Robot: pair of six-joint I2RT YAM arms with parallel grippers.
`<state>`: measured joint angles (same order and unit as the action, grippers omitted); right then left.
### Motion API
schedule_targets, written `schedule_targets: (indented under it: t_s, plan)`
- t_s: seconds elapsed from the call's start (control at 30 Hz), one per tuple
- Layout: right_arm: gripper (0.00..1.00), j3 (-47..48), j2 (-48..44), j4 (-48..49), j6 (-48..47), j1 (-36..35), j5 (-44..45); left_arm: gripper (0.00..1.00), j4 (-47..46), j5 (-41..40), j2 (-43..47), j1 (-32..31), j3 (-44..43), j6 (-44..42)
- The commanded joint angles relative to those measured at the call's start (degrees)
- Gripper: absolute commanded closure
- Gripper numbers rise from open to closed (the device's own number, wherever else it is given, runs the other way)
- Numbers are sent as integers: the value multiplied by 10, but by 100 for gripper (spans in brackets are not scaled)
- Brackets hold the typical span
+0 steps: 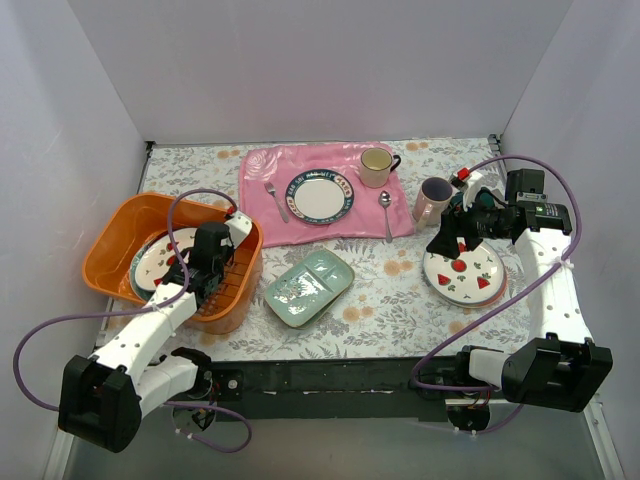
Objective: Place the mixed dishes into the plastic bin
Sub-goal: Place the plate in the plastic bin.
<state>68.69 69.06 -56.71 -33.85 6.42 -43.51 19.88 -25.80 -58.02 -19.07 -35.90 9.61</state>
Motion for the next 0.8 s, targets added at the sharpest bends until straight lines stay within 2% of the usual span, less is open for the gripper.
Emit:
schedule_targets:
  t_s: [0.0, 0.77]
  plan:
    - [22, 0, -1, 12, -9, 4, -10, 100, -19, 8, -2, 4, 8, 6]
    - [21, -4, 1, 12, -13, 8, -10, 100, -31, 9, -3, 3, 23, 9]
